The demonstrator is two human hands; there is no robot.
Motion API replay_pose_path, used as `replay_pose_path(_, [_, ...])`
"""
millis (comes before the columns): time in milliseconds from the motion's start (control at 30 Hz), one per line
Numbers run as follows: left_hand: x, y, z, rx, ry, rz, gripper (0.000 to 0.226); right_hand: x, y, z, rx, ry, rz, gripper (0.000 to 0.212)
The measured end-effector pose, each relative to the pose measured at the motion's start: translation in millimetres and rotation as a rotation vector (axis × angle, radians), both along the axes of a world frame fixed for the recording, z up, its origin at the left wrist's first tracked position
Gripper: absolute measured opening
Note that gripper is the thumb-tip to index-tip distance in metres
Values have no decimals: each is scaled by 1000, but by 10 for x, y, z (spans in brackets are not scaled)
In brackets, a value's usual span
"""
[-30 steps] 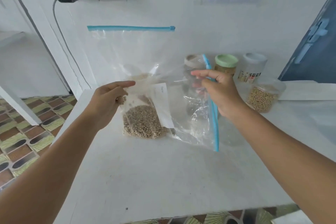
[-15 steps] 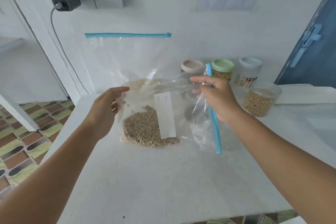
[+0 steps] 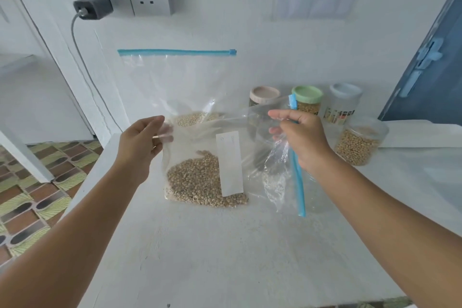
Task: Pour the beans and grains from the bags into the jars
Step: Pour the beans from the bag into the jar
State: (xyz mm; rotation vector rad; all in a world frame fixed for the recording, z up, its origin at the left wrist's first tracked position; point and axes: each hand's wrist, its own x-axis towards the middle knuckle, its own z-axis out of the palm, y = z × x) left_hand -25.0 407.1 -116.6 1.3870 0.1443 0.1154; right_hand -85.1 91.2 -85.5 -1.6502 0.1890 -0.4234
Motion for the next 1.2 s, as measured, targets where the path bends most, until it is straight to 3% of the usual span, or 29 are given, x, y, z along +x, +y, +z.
replay_pose_path(300, [76,42,130,439,-153,170,24,28,-44,-28,30,23,-59,42])
replay_pose_path(500, [115,75,69,411,-116,98,20,-6,-47,-63,33,37,-54,42])
replay_pose_path(667, [96,43,132,430,-226,153,30,-18,-74,-24,43,30,-68,42])
replay_pose_path(800, [83,75,134,319,-194,62,37,-58,-78,-45,63,23,-36,44])
replay_pose_path(900, [54,105,150,283,-178,41,25,-83,-82,-65,55,8,-14,46])
replay_pose_path(1033, [-160,126,70,160,-133,-303,11,-115,-81,-58,70,1,22,46])
replay_pose_path(1067, [-228,156,30,145,-129,-392,18,-128,-75,-49,72,-3,33,46])
replay_pose_path(1133, [-307,245,-94,143,-78,-531,57,-162,-72,-28,69,-13,39,45])
replay_pose_path(1200, [-316,280,-213,144,-28,-581,72,-177,-69,-19,73,-18,42,43])
